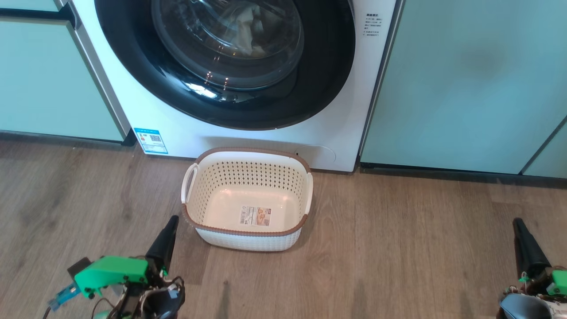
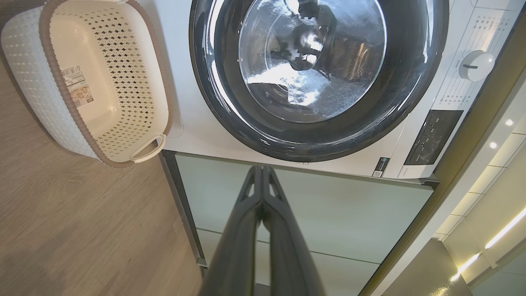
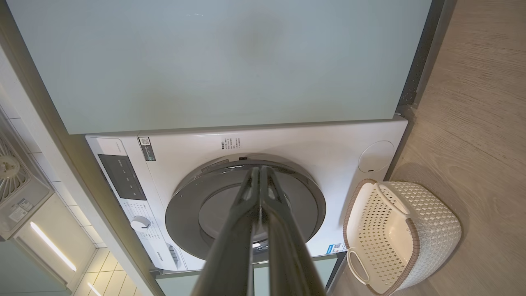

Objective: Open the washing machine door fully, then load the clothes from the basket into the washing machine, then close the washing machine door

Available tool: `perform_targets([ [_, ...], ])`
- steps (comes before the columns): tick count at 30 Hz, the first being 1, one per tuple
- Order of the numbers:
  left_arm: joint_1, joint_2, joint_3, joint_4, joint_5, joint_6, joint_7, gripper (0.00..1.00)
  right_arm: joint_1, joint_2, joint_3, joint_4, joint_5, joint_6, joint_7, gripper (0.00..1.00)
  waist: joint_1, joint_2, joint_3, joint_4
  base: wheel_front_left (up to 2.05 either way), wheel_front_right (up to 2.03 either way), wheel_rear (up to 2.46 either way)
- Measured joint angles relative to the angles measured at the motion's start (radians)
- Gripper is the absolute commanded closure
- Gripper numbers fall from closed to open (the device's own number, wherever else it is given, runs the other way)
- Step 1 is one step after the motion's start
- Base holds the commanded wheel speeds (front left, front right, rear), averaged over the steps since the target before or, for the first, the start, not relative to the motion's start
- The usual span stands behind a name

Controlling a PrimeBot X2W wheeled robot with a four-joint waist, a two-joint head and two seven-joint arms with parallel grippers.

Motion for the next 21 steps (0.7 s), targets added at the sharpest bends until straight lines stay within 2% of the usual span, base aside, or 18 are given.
perform_targets([
  [21,0.000,-0.001,0.002,0.000,0.002,0.000,0.005,1.00,0.000,0.002,-0.004,0.000,0.000,0.000,0.006,1.00,0.0000,0.0000,0.000,0.000,0.00,0.00,0.00],
])
